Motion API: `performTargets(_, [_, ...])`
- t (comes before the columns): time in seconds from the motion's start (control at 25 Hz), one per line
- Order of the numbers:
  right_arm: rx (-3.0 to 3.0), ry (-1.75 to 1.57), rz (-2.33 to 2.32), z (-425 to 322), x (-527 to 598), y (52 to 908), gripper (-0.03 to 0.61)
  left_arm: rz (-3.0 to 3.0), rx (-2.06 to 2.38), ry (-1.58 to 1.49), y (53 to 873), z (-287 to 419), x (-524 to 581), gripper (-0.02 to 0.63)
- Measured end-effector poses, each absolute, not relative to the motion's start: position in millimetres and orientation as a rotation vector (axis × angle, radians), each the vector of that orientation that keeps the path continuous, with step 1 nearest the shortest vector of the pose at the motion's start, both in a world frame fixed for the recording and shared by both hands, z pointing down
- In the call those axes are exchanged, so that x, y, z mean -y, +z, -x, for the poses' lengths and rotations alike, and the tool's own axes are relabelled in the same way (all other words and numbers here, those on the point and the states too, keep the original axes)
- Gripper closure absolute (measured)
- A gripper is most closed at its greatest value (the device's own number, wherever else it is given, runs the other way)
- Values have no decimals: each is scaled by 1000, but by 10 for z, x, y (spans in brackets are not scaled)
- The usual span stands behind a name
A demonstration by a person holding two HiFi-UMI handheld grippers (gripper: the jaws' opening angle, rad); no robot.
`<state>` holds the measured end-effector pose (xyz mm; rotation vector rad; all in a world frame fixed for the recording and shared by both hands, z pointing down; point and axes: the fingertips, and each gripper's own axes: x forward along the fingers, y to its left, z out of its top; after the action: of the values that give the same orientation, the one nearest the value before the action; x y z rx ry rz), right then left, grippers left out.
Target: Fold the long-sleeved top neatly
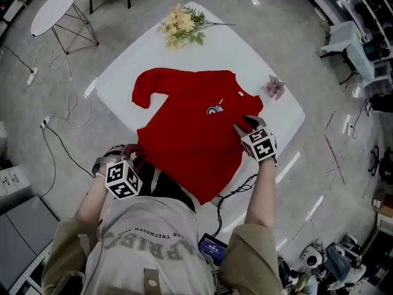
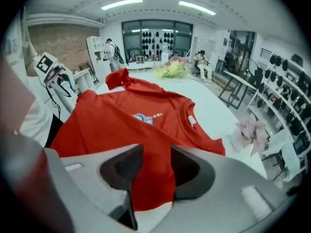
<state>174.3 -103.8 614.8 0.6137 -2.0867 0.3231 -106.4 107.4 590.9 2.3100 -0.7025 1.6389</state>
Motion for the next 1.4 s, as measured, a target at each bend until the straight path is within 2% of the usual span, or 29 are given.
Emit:
performTargets(0.08, [2138,316,-523,-1634,804,6002,414,-2327,719,1512,5802,882,-861,393])
performTargets(0.16, [2089,350,-358,-1603,441,6072,238,-2307,653,1548,5941,765,-731,329])
performTargets(0.24, [1984,355,-255,-1703,192,6263,236,-2270,604,1675,6158,788,-676,313])
performTargets(0.32, [1930,348,-236,-1833,120,6426,236,-2232,576,1743,6288,843,-666,303])
performTargets(0.6, [1960,349,-262,-1942,187,6503,238,-2175,561,1672,6432,816,-635,295])
performTargets(0.84, [2135,463,-489,-1716,337,5968,236,-2230,814,1298,5854,784,-420,293])
performTargets(1.12, [2264,467,-745,-853,45,5374,236,-2195,1056,1249,5656,1534,62,293])
performTargets(1.4, [2247,465,-827,596,192,5556,238,-2292,860,1255,5622,2015,386,293])
